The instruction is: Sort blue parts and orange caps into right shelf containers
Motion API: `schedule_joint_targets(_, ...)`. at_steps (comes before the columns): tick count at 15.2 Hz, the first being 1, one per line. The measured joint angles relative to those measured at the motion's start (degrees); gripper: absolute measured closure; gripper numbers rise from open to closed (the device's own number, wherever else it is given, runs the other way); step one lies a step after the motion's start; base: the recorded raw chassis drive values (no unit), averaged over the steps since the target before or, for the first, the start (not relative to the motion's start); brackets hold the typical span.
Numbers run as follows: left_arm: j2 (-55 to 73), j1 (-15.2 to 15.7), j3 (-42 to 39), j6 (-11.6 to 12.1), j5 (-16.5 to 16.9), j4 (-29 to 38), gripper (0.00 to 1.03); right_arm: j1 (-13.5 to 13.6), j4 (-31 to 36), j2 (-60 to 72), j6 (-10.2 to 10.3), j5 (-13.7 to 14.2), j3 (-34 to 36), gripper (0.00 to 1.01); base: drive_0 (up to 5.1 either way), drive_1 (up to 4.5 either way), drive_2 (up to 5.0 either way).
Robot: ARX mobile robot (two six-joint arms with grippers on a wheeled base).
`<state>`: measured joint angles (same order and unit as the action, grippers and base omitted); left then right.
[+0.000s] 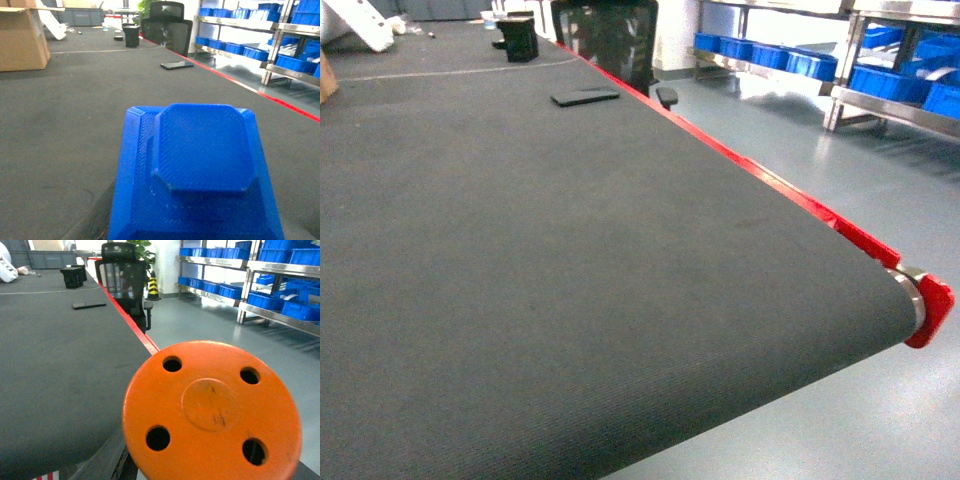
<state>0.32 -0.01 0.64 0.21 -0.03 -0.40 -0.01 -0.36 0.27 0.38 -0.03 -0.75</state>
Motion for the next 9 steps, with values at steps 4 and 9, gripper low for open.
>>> schedule_joint_targets(4,0.0,0.0,0.0,0.0,0.0,0.0,0.61,0.0,0.0,0.0,0.0,0.0,0.0,0.57,-1.7,-1.65,-1.7)
schedule_joint_targets(9,0.0,0.0,0.0,0.0,0.0,0.0,0.61,0.0,0.0,0.0,0.0,0.0,0.0,0.57,-1.7,-1.65,-1.7)
